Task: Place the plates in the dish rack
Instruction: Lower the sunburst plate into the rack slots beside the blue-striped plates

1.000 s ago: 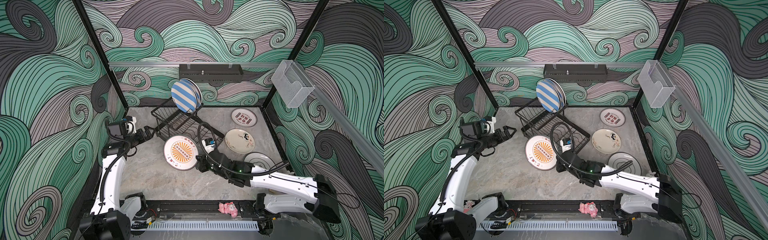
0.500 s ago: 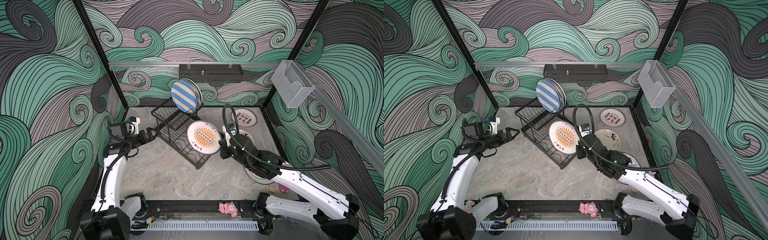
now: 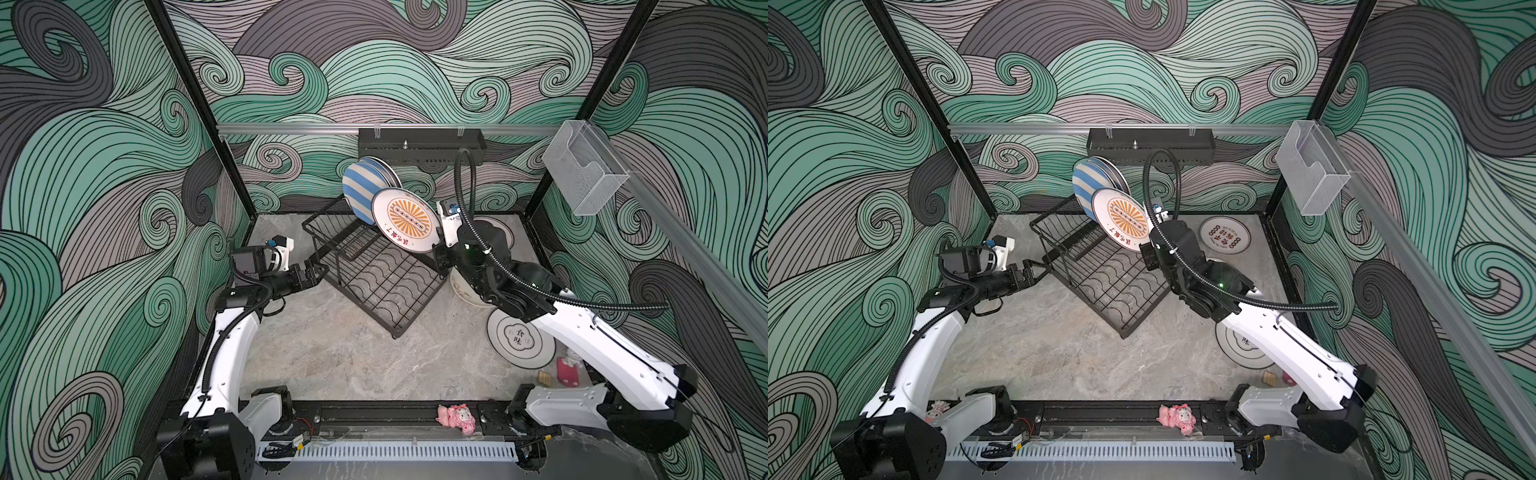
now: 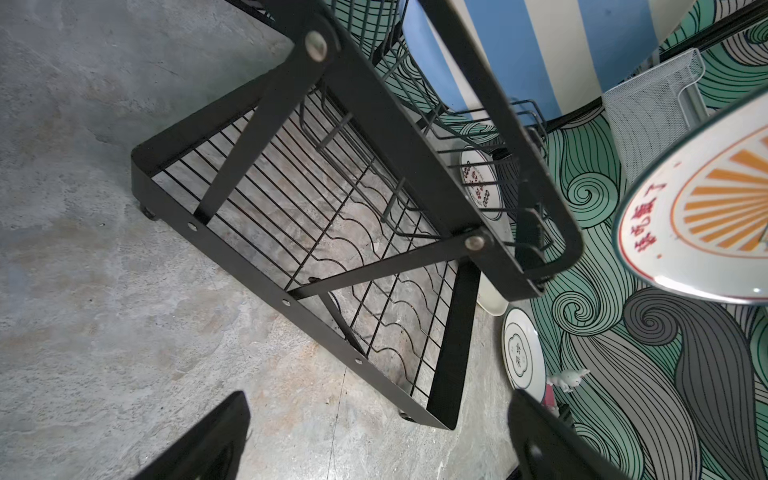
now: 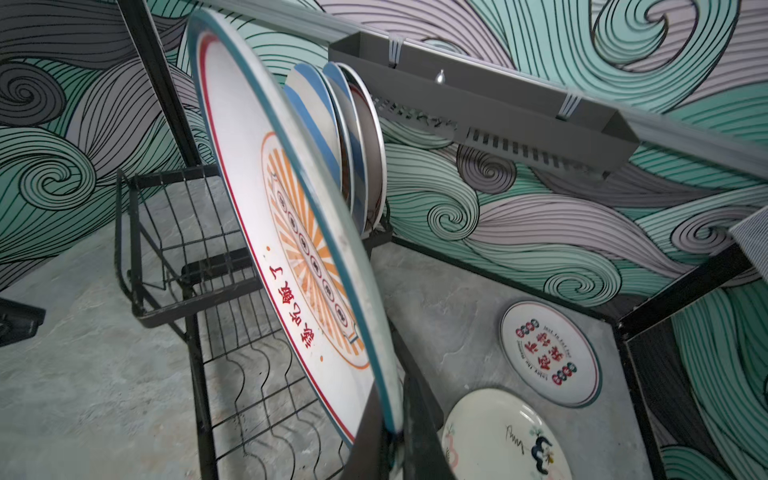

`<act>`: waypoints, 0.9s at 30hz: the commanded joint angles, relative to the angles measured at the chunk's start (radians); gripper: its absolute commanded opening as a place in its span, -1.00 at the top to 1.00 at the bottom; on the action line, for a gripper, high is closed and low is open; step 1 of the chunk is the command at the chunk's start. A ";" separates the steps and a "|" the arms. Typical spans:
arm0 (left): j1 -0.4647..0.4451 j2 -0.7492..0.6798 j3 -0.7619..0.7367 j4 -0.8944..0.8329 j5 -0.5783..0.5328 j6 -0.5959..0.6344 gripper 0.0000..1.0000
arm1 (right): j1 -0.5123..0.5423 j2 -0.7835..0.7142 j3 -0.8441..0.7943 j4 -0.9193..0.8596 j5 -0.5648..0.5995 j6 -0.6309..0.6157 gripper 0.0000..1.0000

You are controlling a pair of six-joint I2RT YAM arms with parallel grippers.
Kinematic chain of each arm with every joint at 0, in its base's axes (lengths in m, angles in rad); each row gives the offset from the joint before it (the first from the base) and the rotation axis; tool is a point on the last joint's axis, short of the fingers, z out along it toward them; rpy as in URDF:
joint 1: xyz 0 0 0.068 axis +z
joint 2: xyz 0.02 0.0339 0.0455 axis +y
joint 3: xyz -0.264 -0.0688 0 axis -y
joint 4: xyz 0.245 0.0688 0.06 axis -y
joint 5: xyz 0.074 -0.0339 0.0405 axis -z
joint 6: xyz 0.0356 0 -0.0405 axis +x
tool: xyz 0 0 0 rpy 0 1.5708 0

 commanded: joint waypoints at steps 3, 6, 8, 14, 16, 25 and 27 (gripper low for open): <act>-0.012 -0.007 -0.008 0.013 0.001 0.013 -0.97 | -0.010 0.081 0.108 0.216 0.084 -0.137 1.00; -0.012 -0.005 -0.009 0.010 -0.003 0.015 -0.97 | -0.018 0.137 0.154 0.251 0.083 -0.160 1.00; -0.012 -0.005 -0.009 0.010 -0.006 0.015 -0.97 | -0.021 0.163 0.171 0.279 0.083 -0.169 1.00; -0.012 -0.007 -0.014 0.002 -0.022 0.021 -0.97 | -0.027 0.230 0.216 0.294 0.066 -0.148 1.00; -0.013 -0.006 -0.014 0.001 -0.024 0.022 -0.97 | -0.030 0.248 0.223 0.296 0.057 -0.133 1.00; -0.012 0.003 -0.006 -0.001 -0.033 0.023 -0.97 | -0.046 0.294 0.220 0.324 0.042 -0.080 1.00; -0.012 0.002 -0.008 -0.001 -0.033 0.022 -0.97 | -0.047 0.301 0.221 0.324 0.037 -0.072 1.00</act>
